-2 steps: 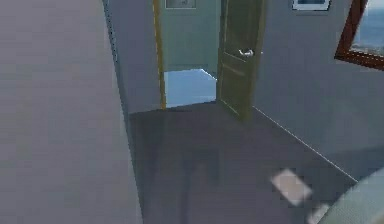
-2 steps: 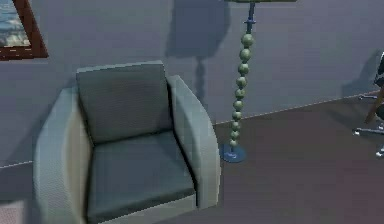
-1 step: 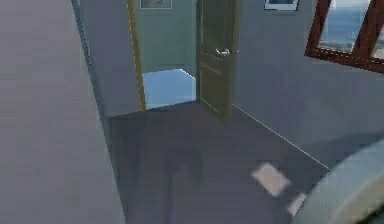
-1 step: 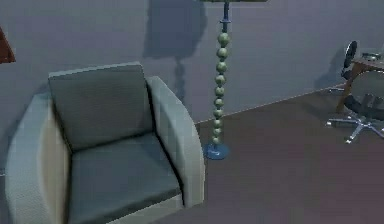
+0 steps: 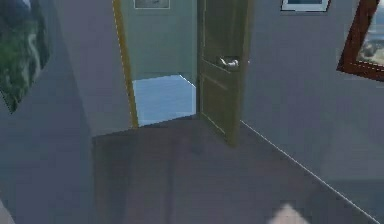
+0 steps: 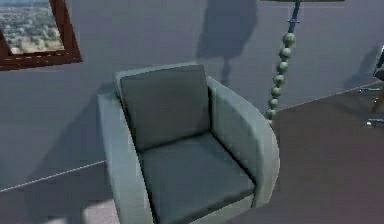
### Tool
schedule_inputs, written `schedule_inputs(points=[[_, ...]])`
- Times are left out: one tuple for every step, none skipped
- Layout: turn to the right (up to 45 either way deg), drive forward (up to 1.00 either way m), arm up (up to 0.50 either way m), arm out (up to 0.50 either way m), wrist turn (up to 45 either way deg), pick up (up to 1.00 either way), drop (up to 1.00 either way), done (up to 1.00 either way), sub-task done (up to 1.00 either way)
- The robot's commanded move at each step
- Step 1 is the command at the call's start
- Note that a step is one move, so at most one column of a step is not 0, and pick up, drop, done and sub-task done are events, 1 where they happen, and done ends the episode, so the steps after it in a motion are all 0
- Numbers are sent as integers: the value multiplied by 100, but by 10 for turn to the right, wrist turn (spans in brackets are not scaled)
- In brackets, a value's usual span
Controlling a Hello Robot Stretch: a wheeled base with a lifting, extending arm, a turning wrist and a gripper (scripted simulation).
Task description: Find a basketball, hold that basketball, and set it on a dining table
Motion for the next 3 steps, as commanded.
schedule_inputs(points=[[-60,0,0,0,0,0,0,0,0],[0,100,0,0,0,0,0,0,0],[0,100,0,0,0,0,0,0,0]])
